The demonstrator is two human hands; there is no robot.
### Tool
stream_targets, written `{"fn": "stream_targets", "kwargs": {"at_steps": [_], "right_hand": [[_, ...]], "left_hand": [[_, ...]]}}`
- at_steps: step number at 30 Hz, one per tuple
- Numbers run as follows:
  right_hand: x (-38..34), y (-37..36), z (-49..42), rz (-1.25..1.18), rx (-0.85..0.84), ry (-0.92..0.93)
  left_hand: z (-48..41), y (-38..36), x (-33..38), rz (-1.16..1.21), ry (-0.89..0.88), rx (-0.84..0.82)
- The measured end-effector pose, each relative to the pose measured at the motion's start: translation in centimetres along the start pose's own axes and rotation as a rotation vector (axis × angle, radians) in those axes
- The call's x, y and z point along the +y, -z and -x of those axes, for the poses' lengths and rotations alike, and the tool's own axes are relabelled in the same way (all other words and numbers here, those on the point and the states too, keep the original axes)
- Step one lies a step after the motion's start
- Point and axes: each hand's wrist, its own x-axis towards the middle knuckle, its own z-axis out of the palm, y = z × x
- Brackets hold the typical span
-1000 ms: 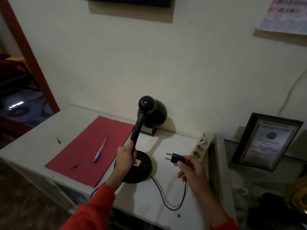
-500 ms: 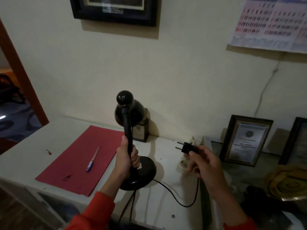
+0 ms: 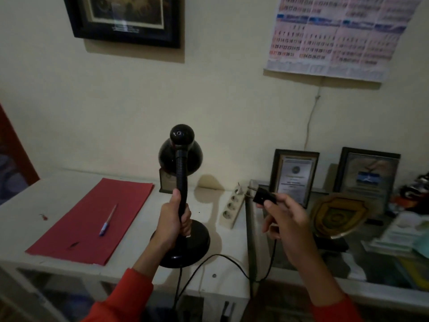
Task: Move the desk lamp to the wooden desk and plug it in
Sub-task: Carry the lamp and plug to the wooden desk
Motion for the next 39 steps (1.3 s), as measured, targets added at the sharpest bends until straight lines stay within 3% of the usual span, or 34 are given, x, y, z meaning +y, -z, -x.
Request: {"fn": "stream_targets", "kwargs": {"at_steps": [7,12,19,31,39], "right_hand": [[-5.0,5.4,5.9,-0.097,0.059,0.131],[-7.5,9.8,11.5,-0.028,0.157,0.160],[-8.7,14.1,19.7,0.026,0.371,0.101],[-9.4,16.6,34.6,0.142,0.791,0.081],[-11.7,18.1,45.1,0.236,1.027,0.102]], "left_hand": [[6.5,-4.8,1.8,0.070,0.018,-0.079],[10.8,-7.5,1.8,0.040,0.027,-0.170],[15.9,-11.3,0.3,-0.038,0.073,-0.320],[23.0,-17.7,-3.4,-0.011,0.196,-0.733],[29.5,-24.3,-4.7,-0.069,0.158,-1.036]]}}
